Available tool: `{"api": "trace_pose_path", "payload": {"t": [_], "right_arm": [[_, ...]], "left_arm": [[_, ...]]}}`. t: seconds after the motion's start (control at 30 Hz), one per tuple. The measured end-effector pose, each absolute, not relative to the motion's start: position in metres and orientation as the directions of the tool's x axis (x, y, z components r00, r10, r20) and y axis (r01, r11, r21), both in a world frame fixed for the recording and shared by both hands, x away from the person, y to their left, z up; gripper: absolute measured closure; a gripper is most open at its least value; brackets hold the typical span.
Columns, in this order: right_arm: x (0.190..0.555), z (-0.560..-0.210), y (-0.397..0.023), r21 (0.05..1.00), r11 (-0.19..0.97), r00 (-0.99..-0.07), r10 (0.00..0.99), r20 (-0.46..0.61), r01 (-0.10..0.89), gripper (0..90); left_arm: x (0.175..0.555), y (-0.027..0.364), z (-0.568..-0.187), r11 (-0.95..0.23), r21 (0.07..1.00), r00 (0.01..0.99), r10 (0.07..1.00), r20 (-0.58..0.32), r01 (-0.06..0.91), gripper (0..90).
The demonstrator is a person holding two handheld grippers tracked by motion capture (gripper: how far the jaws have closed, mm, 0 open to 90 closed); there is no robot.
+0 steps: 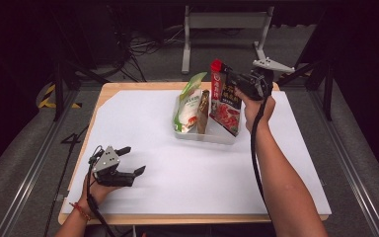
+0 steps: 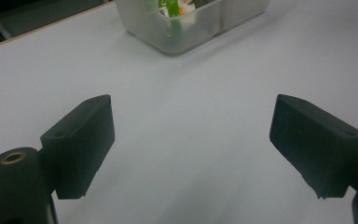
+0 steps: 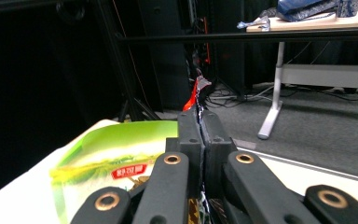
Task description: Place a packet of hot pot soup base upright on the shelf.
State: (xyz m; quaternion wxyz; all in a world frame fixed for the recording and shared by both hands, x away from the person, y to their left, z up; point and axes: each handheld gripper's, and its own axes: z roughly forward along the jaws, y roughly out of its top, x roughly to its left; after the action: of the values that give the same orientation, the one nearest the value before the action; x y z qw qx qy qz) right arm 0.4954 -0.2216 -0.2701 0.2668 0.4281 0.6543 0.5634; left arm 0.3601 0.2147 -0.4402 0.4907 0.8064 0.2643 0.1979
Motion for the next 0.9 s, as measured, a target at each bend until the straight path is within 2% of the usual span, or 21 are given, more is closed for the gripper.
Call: {"api": "trace_pose_path", "payload": {"t": [0.23, 0.47, 0.9], "right_arm": [[0.499, -0.282, -0.216, 0.966, 0.02, -0.518, 0.847, 0.12, 0.257, 88.7], [0.502, -0.29, -0.226, 0.97, -0.006, -0.521, 0.842, 0.137, 0.245, 88.3], [0.492, -0.301, -0.229, 0.973, 0.034, -0.536, 0.839, 0.098, 0.23, 87.7]], "left_arm": [[0.36, 0.214, -0.44, -0.382, 0.895, 0.779, 0.623, 0.065, 0.23, 14.7], [0.359, 0.211, -0.441, -0.4, 0.889, 0.791, 0.607, 0.078, 0.22, 14.8], [0.36, 0.21, -0.441, -0.405, 0.888, 0.794, 0.603, 0.079, 0.22, 15.0]]}}
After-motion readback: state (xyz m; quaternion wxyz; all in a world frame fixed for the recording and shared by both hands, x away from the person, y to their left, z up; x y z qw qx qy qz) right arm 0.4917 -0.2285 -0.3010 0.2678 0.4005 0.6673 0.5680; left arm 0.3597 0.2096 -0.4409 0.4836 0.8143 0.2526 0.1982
